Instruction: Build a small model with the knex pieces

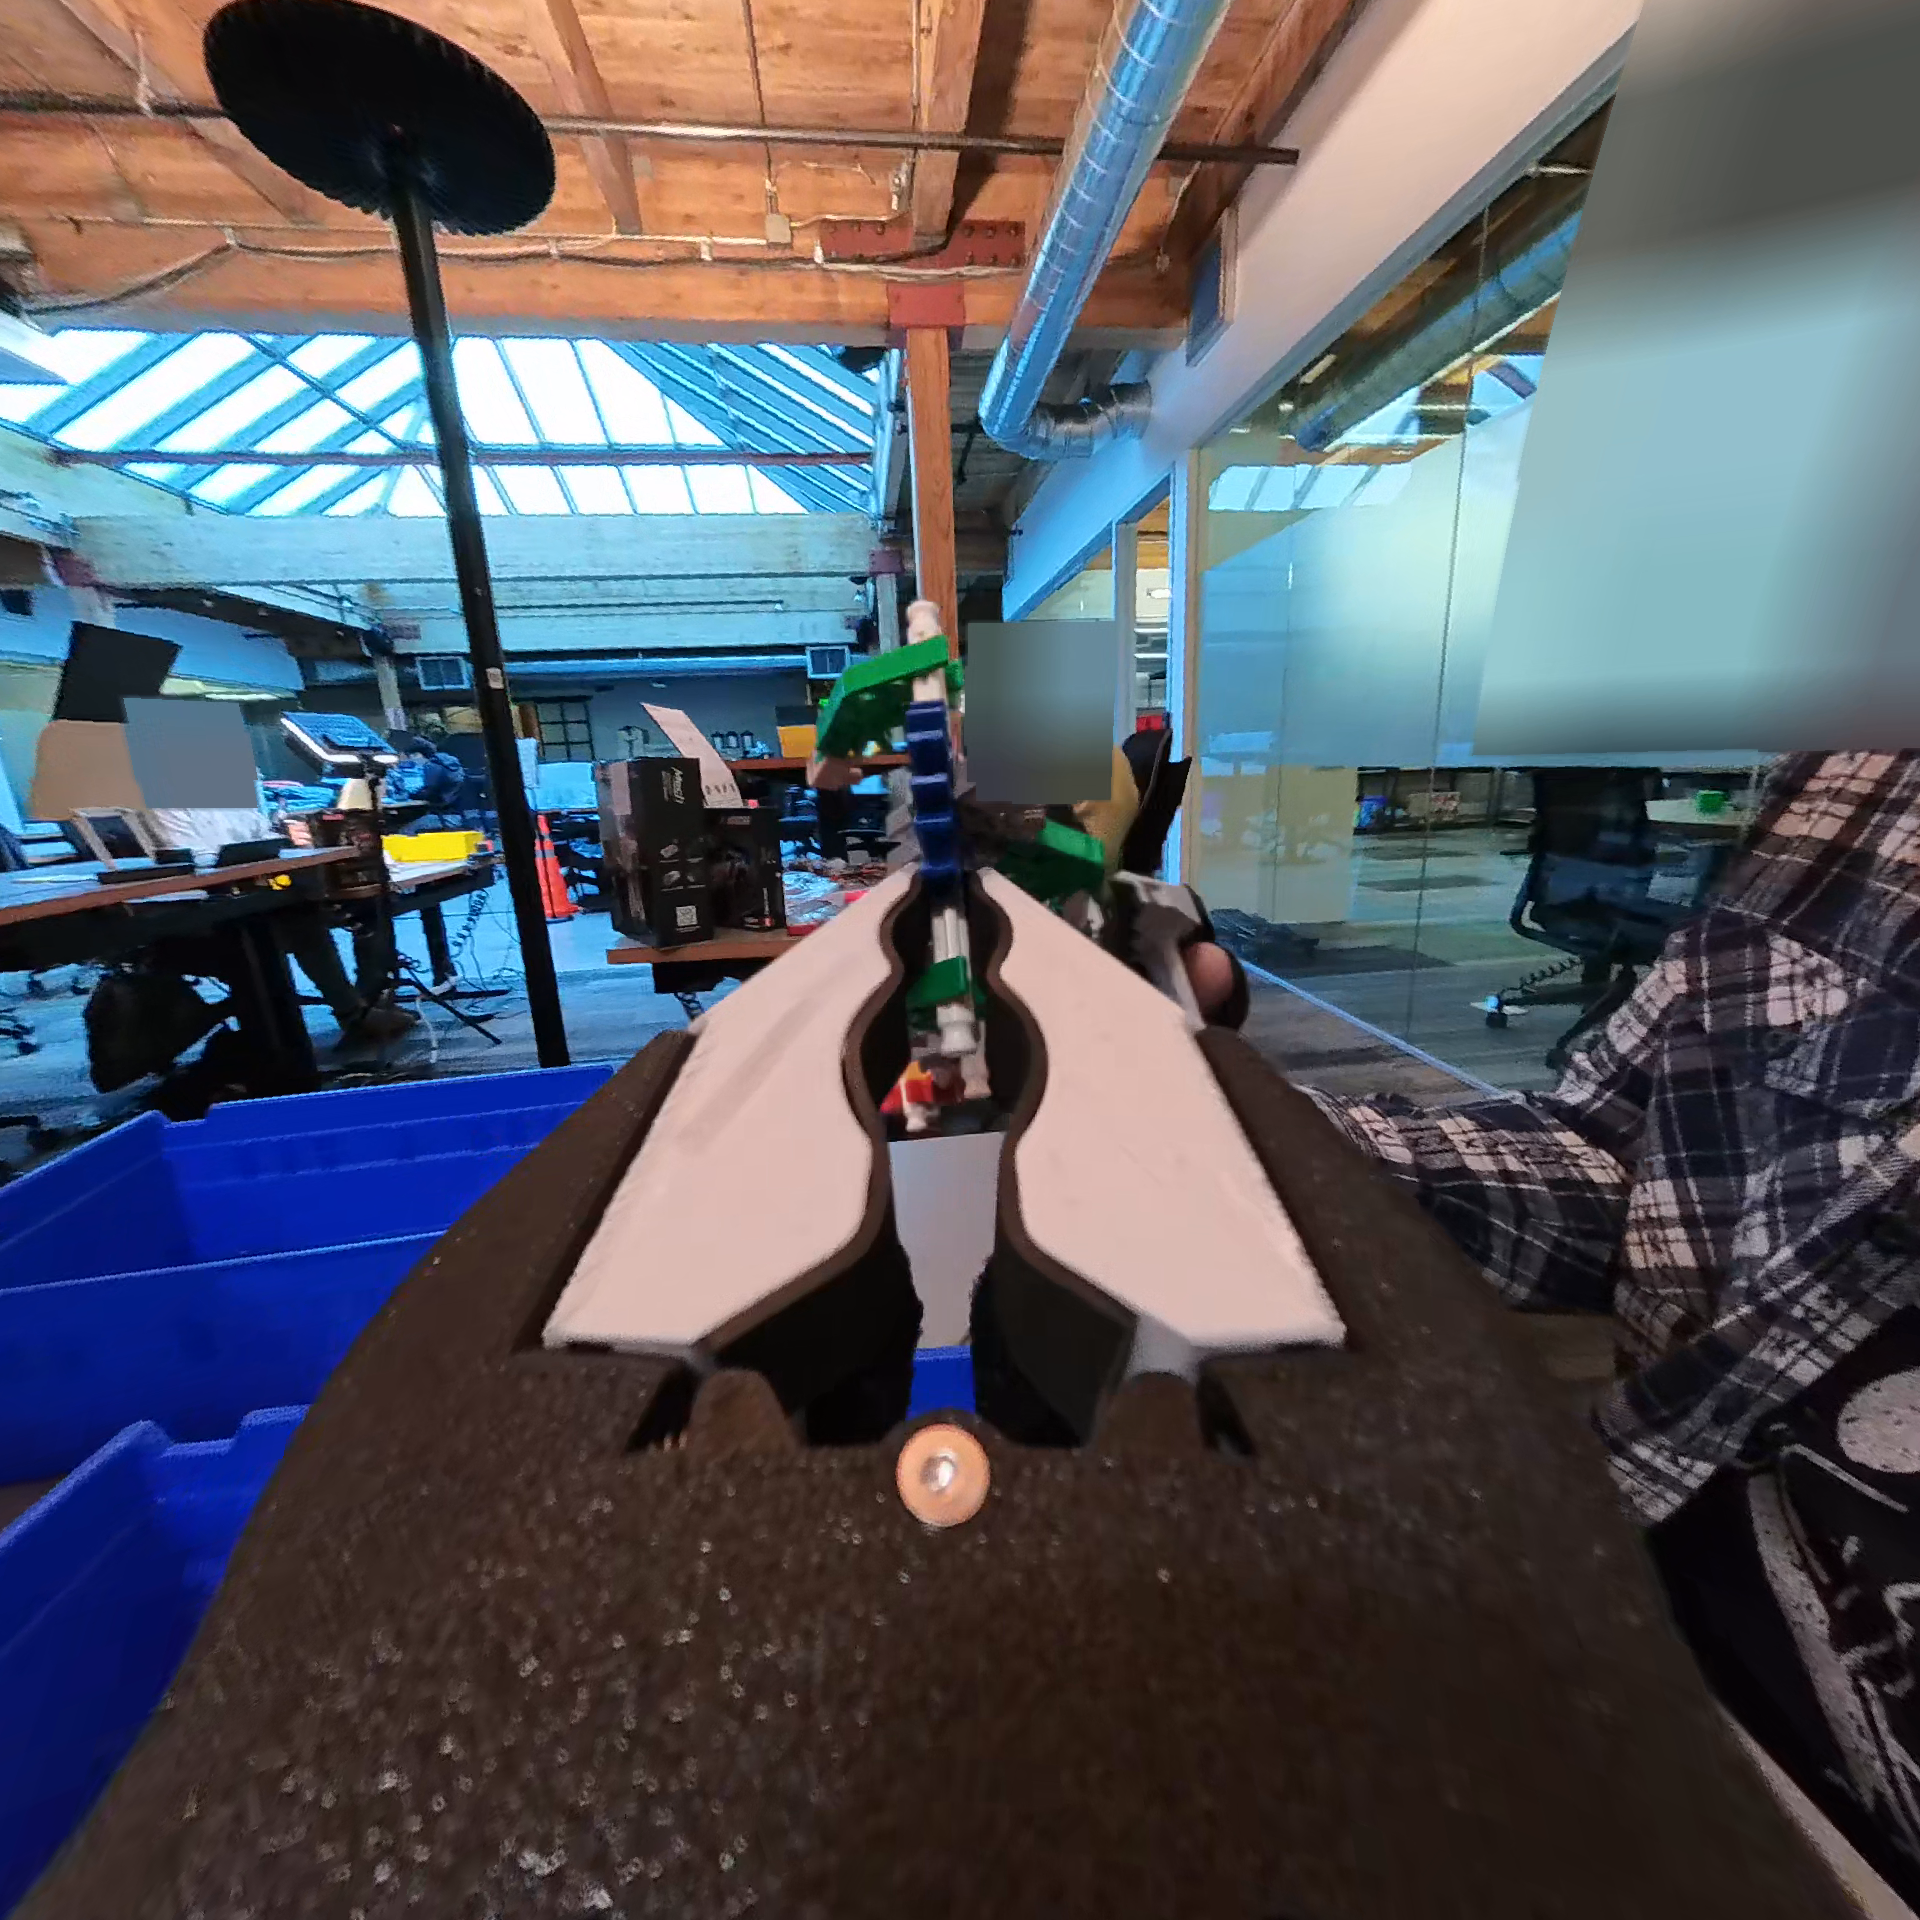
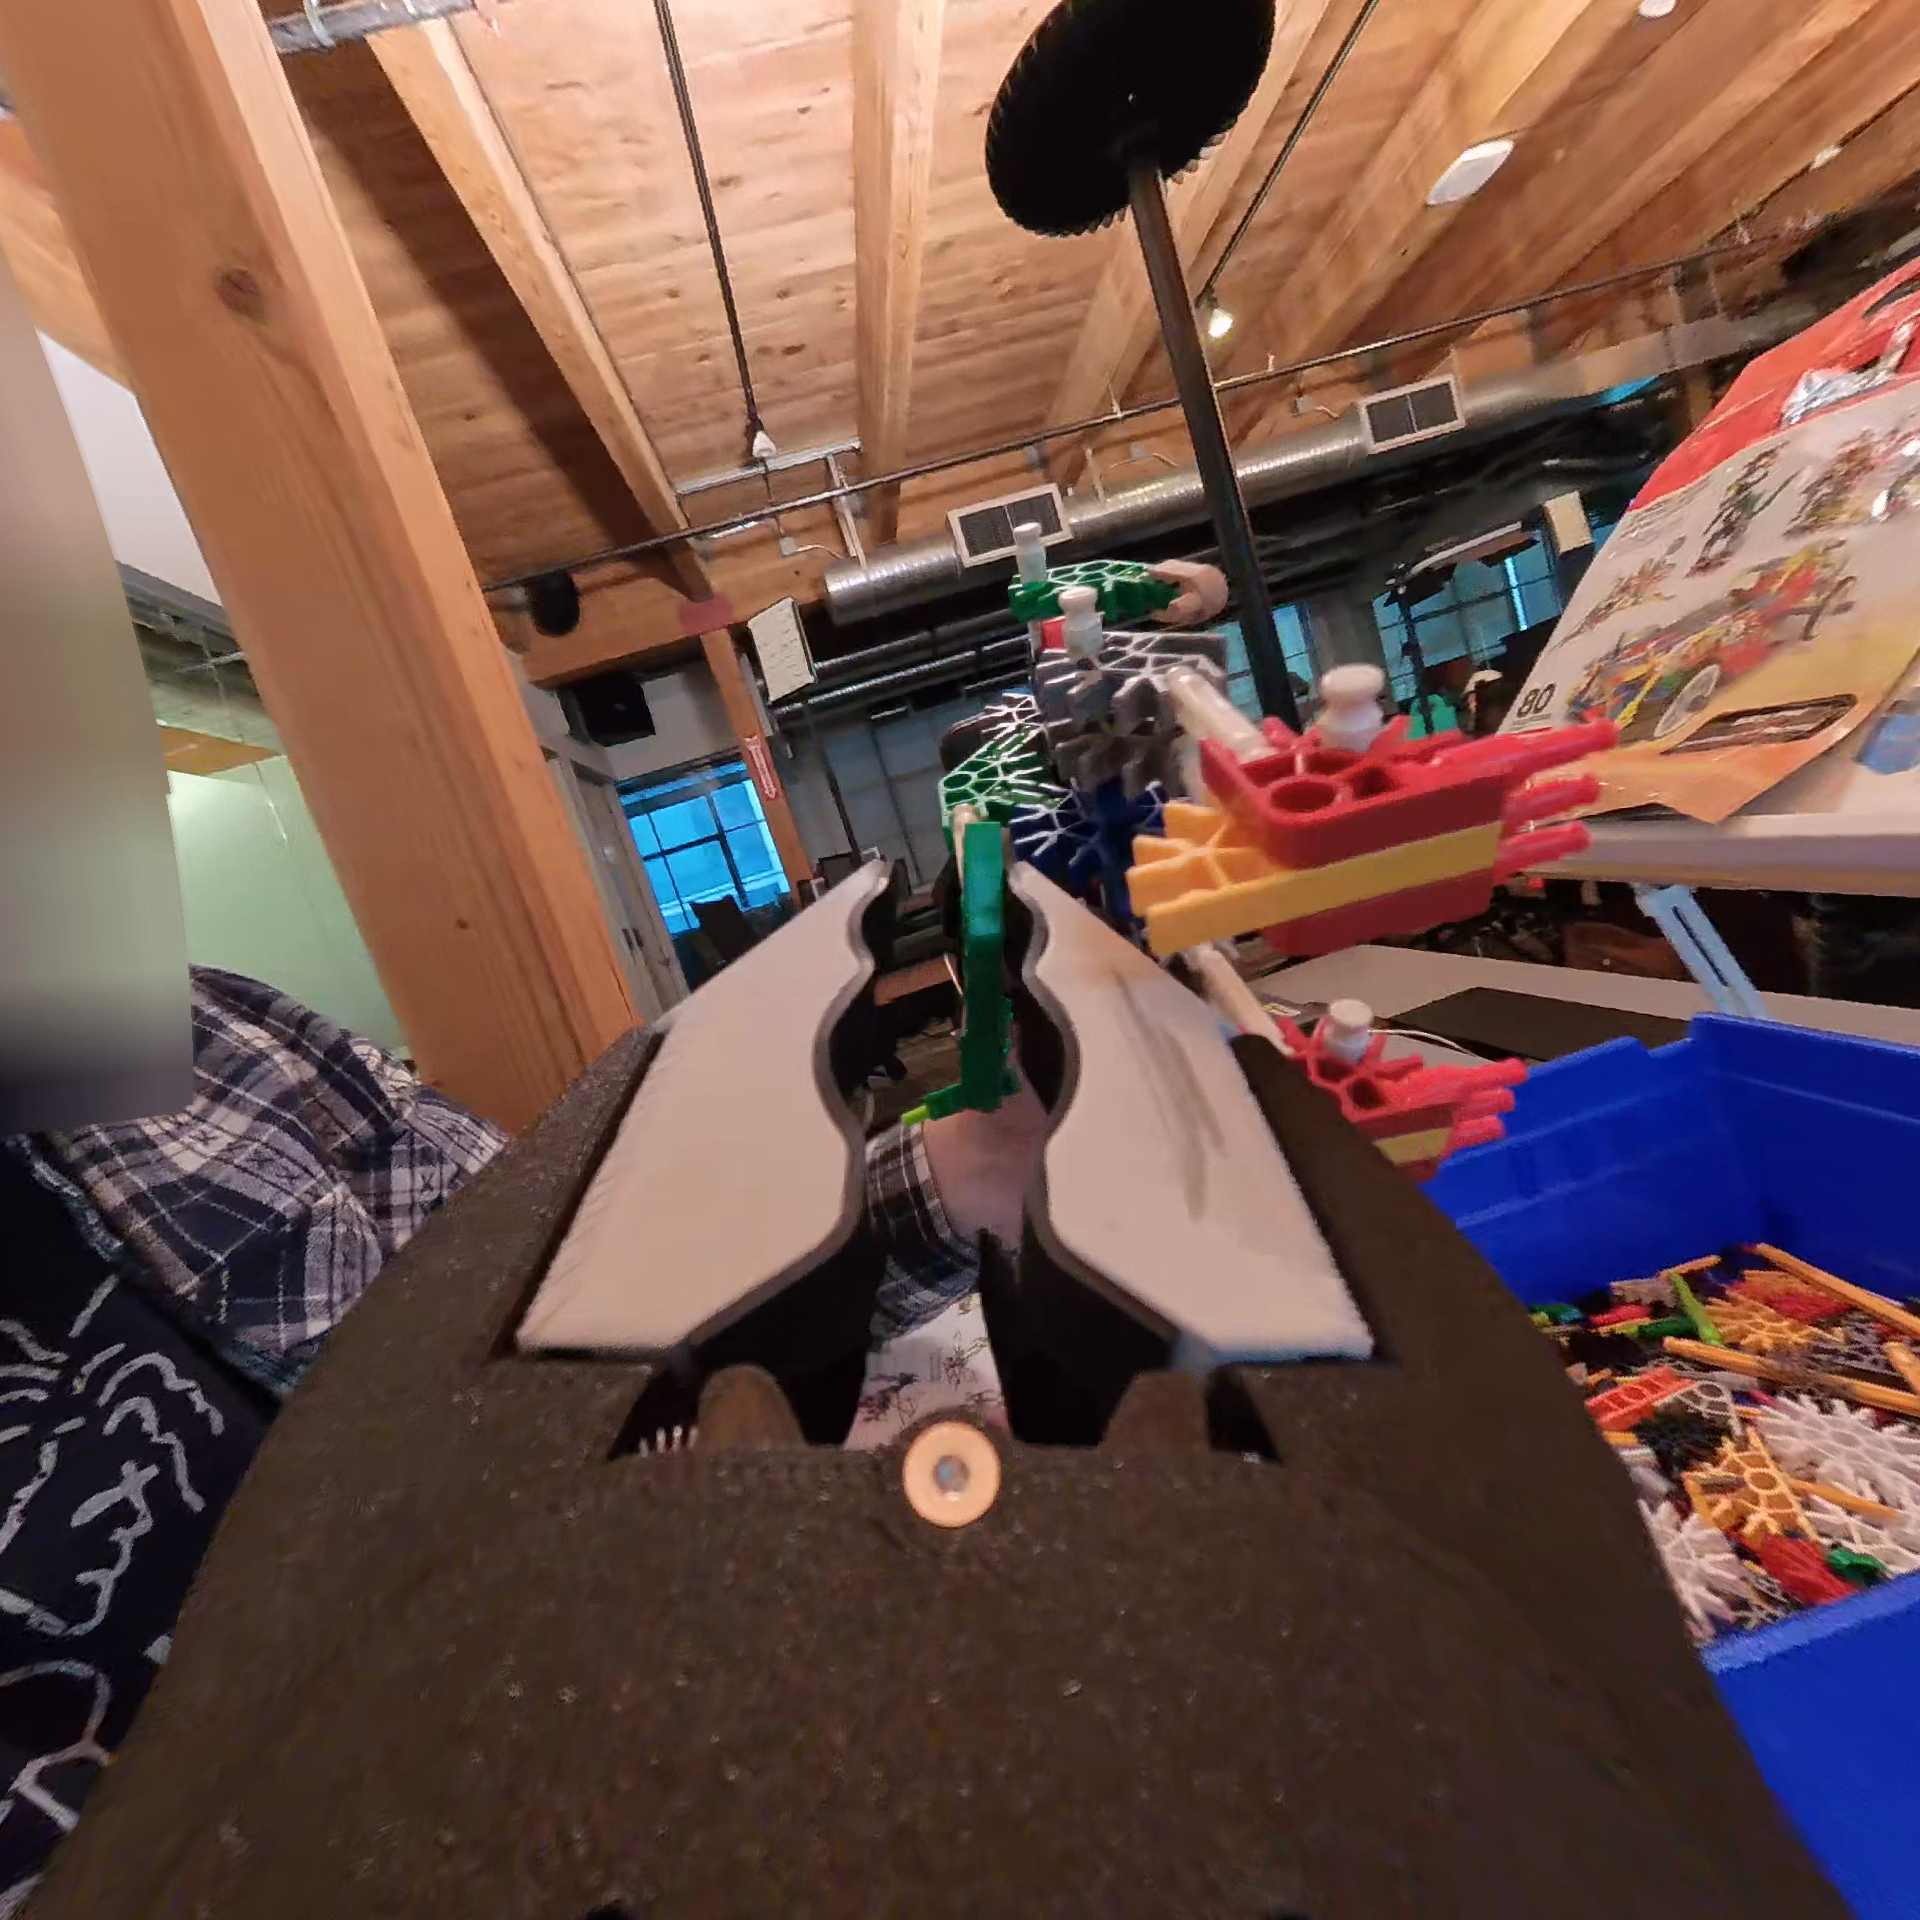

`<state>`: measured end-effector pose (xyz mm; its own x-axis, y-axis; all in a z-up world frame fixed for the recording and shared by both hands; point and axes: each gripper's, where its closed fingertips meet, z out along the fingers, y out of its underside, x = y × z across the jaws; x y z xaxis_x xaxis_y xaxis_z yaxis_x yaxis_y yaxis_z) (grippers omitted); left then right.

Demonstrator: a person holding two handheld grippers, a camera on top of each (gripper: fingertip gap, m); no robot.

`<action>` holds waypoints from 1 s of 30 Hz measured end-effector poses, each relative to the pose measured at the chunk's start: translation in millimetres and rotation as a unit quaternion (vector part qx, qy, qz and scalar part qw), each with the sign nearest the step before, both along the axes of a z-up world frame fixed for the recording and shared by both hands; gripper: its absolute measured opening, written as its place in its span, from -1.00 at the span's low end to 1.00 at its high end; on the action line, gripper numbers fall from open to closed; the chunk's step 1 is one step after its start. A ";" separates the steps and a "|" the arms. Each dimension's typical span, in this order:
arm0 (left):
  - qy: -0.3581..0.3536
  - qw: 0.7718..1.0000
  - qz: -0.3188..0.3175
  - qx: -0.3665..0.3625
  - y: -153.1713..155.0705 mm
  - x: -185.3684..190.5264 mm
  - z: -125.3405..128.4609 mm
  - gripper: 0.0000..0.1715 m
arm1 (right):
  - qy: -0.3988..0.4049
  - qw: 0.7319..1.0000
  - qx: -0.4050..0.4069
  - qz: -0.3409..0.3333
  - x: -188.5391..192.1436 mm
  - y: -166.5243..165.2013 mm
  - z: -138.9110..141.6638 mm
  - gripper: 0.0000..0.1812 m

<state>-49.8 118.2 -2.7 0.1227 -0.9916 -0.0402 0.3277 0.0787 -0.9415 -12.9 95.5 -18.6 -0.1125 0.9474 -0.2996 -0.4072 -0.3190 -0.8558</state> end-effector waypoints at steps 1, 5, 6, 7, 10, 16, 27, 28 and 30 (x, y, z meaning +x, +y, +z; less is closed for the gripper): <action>-0.003 1.000 0.001 -0.001 0.6 0.2 -0.1 -0.96 | 0.002 1.000 -0.004 0.004 0.2 0.1 -1.1 -0.80; -0.040 0.999 -0.008 -0.015 -0.2 -2.8 8.5 -0.97 | -0.005 1.000 -0.001 -0.006 -2.0 0.9 -5.7 -0.87; -0.041 0.999 -0.013 -0.016 -1.3 -2.8 9.5 -0.97 | -0.006 1.000 0.006 -0.005 -2.2 -1.0 -5.5 -0.92; -0.032 0.999 -0.012 -0.011 -2.5 -1.1 7.8 -0.96 | -0.003 1.000 0.016 -0.014 -1.5 -2.1 -3.6 -0.93; -0.032 0.999 -0.015 -0.006 -4.6 -1.6 9.7 -0.97 | -0.002 0.999 0.023 -0.032 -0.5 -2.5 2.8 -0.93; 0.000 0.999 0.041 0.026 1.5 -1.0 7.0 -0.95 | -0.030 0.998 0.024 -0.054 1.1 5.7 2.5 -0.95; 0.110 0.949 0.241 0.169 13.2 8.7 3.7 -0.97 | -0.145 0.970 0.017 -0.193 9.3 52.5 -19.4 -0.96; 0.121 0.942 0.256 0.179 14.0 10.2 3.1 -0.96 | -0.146 0.969 0.012 -0.201 10.2 55.4 -20.3 -0.96; 0.140 0.922 0.294 0.211 15.4 13.8 0.9 -0.97 | -0.165 0.955 0.019 -0.244 12.2 63.9 -22.1 -0.97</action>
<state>-36.1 133.7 -1.8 0.5597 -0.6459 -0.5192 -0.1395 0.5442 -0.8273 -0.7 159.4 -40.7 0.4401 0.8740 -0.2062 -0.2045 -0.1261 -0.9707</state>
